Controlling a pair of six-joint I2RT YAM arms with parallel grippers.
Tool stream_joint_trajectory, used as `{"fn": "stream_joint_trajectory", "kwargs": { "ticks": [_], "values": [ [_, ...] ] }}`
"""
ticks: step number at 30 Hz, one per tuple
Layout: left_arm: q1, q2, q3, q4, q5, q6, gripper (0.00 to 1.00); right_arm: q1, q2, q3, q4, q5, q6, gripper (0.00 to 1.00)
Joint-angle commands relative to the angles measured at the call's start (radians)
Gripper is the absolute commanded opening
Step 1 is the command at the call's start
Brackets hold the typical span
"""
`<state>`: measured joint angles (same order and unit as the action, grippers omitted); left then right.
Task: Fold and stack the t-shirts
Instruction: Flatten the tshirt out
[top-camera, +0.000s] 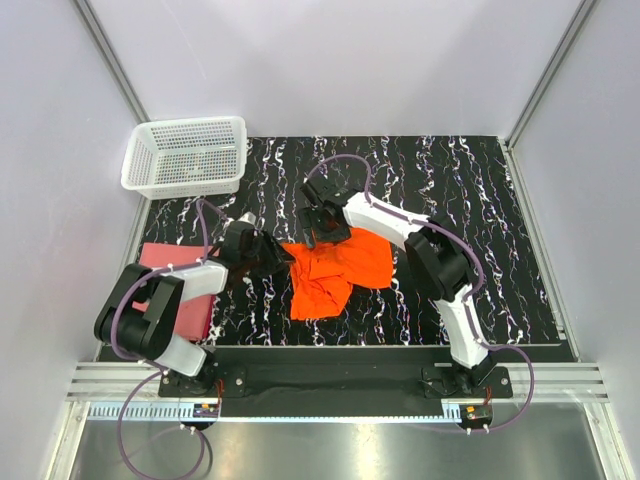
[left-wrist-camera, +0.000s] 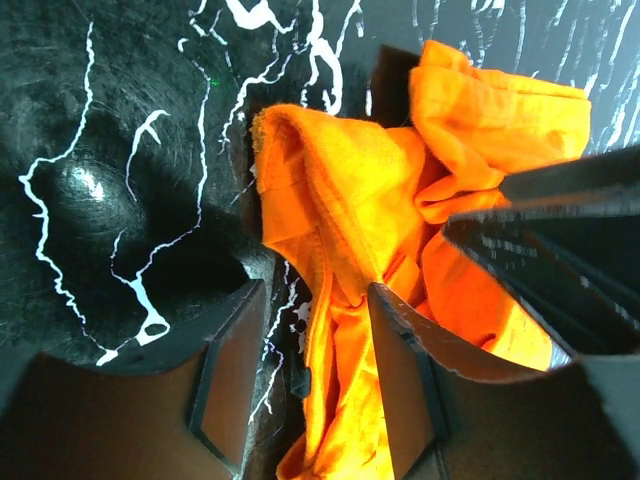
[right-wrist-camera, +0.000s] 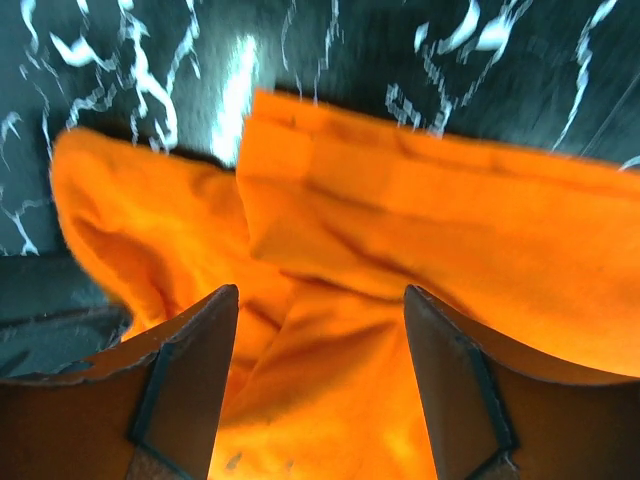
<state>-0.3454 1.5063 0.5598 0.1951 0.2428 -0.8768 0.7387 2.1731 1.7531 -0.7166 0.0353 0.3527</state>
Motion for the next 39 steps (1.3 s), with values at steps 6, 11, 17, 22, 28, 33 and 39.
{"fn": "stream_joint_trajectory", "kwargs": {
  "ticks": [6,11,17,22,28,33,39],
  "values": [
    [0.006,-0.208,-0.047,-0.003,-0.097,-0.014,0.61,0.011,0.056,0.147,-0.007,0.074,-0.084,0.7],
    [0.005,-0.124,0.037,-0.052,-0.08,0.012,0.59,0.013,0.119,0.201,-0.014,0.057,-0.078,0.67],
    [0.005,-0.011,0.057,-0.002,-0.068,-0.001,0.53,0.013,0.183,0.255,-0.015,0.052,-0.089,0.61],
    [0.003,0.037,0.069,0.053,-0.05,-0.007,0.42,0.013,0.205,0.272,-0.015,0.072,-0.101,0.45],
    [0.003,0.014,0.101,0.027,-0.068,0.018,0.31,0.013,0.182,0.267,-0.012,0.106,-0.115,0.38],
    [-0.004,0.014,0.106,0.018,-0.056,0.009,0.39,0.013,0.188,0.282,-0.012,0.083,-0.112,0.38],
    [-0.012,0.063,0.114,0.04,-0.031,0.002,0.36,0.013,0.205,0.295,-0.014,0.068,-0.101,0.38]
  ]
}}
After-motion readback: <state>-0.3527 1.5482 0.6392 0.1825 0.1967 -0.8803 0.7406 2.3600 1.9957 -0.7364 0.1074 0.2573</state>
